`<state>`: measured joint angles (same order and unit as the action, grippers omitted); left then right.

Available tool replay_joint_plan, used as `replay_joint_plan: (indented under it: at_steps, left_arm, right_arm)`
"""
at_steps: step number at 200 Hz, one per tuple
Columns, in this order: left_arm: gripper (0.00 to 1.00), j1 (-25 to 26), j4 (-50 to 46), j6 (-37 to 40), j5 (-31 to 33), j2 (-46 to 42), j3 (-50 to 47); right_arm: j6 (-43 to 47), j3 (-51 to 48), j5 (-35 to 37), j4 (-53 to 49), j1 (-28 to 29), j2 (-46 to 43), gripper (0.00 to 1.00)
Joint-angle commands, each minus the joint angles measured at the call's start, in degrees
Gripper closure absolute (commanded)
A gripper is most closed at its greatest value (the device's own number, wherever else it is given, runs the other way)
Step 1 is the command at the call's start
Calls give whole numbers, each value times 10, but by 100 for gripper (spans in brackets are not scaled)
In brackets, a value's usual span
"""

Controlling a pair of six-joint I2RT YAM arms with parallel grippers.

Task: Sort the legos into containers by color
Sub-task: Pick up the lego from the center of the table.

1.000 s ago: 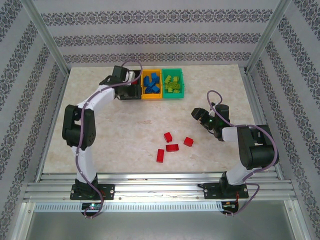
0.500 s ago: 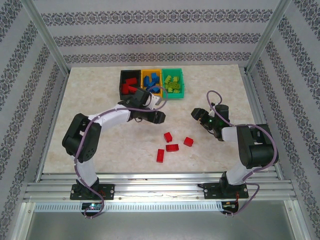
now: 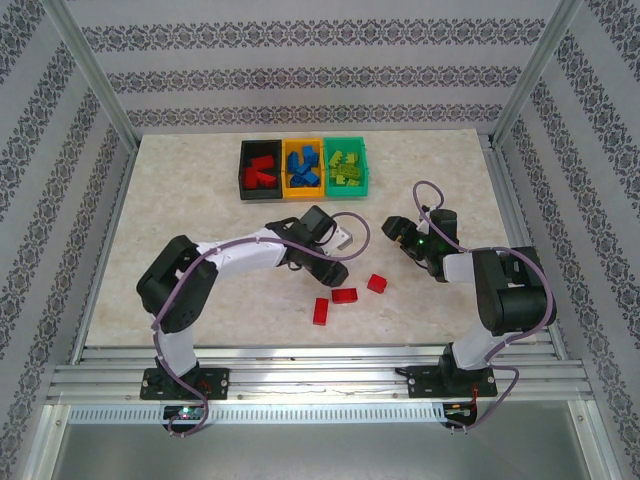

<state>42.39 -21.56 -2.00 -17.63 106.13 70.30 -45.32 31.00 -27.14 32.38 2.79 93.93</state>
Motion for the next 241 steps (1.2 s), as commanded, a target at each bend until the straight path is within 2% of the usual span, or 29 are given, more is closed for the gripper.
replay_joint_plan:
  at_steps: [1, 36, 62, 131, 143, 163, 211, 228, 241]
  left_arm:
    - [26, 9, -52, 40, 29, 21, 31]
    - [24, 18, -101, 69, 35, 47, 69]
    - [24, 19, -116, 74, 13, 65, 88]
    - [30, 22, -142, 74, 5, 106, 121]
    - [33, 22, -149, 75, 14, 112, 127]
    - [47, 21, -155, 75, 17, 117, 131]
    - [53, 17, -108, 43, 39, 98, 110]
    - [59, 11, -81, 27, 44, 83, 93]
    - [60, 3, -61, 16, 47, 70, 78]
  right_arm:
    - [-6, 11, -11, 14, 6, 3, 29]
    - [-6, 11, -11, 14, 6, 2, 29]
    - [-6, 10, -11, 14, 7, 1, 29]
    - [-6, 10, -12, 14, 7, 0, 29]
    - [-6, 10, -13, 14, 6, 0, 29]
    - [-6, 11, -13, 14, 6, 2, 29]
    - [-7, 12, -13, 15, 6, 5, 29]
    - [-8, 12, -14, 15, 6, 5, 29]
    - [-8, 11, -14, 16, 6, 4, 29]
